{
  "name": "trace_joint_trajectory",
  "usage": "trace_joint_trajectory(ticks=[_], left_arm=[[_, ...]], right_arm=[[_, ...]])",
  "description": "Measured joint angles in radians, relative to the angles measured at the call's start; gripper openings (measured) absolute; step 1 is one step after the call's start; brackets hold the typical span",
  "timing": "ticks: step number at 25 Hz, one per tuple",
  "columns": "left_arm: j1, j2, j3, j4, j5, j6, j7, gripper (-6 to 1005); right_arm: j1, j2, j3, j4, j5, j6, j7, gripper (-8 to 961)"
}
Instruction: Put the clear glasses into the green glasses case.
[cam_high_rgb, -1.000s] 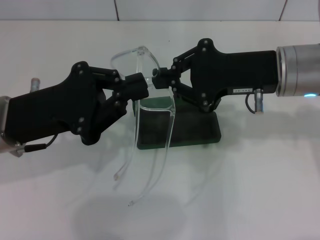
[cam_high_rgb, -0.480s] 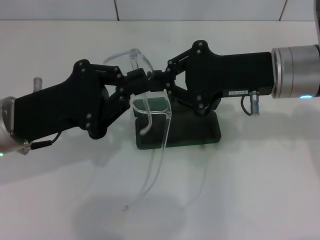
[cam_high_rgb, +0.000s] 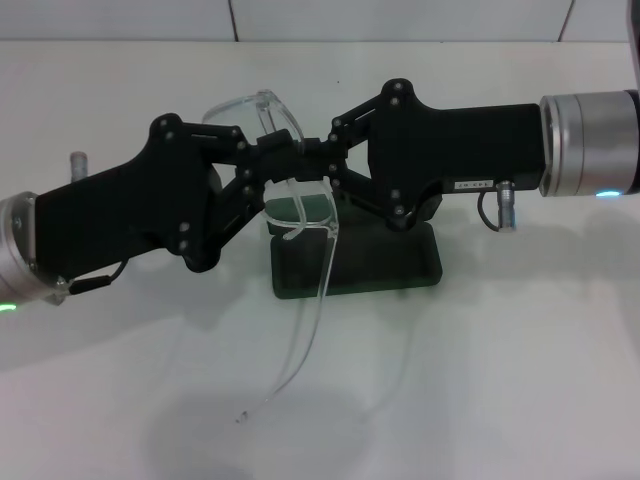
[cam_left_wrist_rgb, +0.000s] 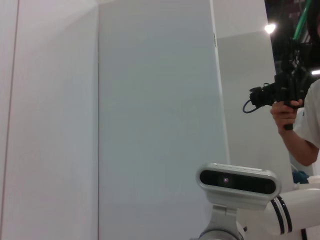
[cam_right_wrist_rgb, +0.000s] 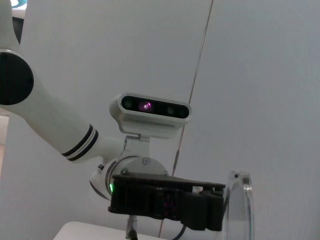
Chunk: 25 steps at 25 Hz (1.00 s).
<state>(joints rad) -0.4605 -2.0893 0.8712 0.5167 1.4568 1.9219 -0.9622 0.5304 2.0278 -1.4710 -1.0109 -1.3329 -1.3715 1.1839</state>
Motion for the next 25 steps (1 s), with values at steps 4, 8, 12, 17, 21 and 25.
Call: trace_joint_trajectory(ticks=[4,8,12,17,21,25], left_arm=[[0.002,0.0,0.0,-0.01,-0.01,0.0,0.016,53],[0.002,0.0,0.0,-0.027,-0.023,-0.002,0.03,53],[0.003,0.0,0.0,-0.042,-0.032,-0.004,0.049,53],[0.005,0.0,0.003,-0.043,-0.033,-0.004,0.051,53],[0.004,0.0,0.005,-0.043,-0.033,-0.004,0.051,52],[0.004,0.0,0.005,-0.043,-0.033,-0.005,0.051,52]], right_arm=[[0.0,0.0,0.0,0.001,0.001,-0.004,0.0,53],[-0.002,0.0,0.0,0.002,0.002,-0.006,-0.001,52],[-0.006,0.0,0.0,0.002,0.005,-0.008,-0.001,51],[-0.009,0.0,-0.005,0.002,0.018,-0.01,-0.006,50],[-0.011,0.0,-0.009,0.002,0.027,-0.011,-0.014,48],[-0.012,0.0,-0.009,0.004,0.028,-0.013,-0.015,47]])
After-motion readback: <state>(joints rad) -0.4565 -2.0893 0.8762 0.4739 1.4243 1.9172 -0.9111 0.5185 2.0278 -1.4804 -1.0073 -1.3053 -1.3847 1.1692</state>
